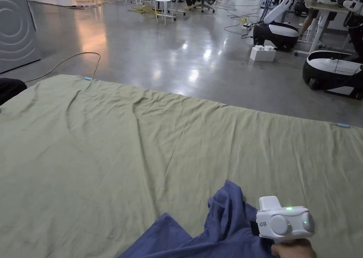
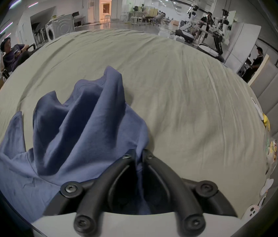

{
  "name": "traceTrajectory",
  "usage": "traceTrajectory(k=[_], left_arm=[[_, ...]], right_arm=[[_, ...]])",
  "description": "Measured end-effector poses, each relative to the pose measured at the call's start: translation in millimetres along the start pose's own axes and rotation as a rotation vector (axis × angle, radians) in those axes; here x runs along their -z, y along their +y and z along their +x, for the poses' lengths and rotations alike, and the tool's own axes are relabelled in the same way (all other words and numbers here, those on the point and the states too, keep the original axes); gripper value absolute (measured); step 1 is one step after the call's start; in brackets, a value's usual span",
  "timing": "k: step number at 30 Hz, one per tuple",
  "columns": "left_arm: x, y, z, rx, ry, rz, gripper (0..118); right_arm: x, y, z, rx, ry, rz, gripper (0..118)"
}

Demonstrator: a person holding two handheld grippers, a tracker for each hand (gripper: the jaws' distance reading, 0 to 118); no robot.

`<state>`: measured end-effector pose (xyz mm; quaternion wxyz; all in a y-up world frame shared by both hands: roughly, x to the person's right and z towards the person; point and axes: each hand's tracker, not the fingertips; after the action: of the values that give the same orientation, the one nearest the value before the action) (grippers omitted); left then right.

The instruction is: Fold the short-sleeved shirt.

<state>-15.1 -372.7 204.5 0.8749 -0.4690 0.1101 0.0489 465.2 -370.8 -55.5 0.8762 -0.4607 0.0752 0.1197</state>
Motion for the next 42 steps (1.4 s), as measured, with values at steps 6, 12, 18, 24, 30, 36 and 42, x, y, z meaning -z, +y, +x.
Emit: traceTrajectory(k=[6, 12, 18, 24, 30, 36, 42], left_arm=[[-16, 6, -6, -0.039, -0.010, 0.057, 9], [-56, 37, -4, -0.052, -0.063, 0.199, 9], [-106, 86, 13, -0.027, -0.113, 0.360, 9], [-159, 152, 35, 0.032, -0.151, 0.496, 9], [-215, 220, 66, 0.061, -0.192, 0.611, 9], [-260, 284, 93, 0.071, -0.225, 0.670, 9], [-276, 339, 114, 0.080, -0.224, 0.678, 9]], right_arm=[[-53, -5, 4, 0.005, -0.047, 0.185, 4], [-141, -4, 21, 0.056, -0.077, 0.373, 4], [-249, 0, 49, 0.170, -0.109, 0.559, 4], [-332, 13, 85, 0.171, -0.184, 0.668, 4], [-402, 27, 119, 0.206, -0.270, 0.793, 4], [-437, 50, 146, 0.200, -0.337, 0.824, 4], [-449, 78, 168, 0.256, -0.345, 0.824, 4]])
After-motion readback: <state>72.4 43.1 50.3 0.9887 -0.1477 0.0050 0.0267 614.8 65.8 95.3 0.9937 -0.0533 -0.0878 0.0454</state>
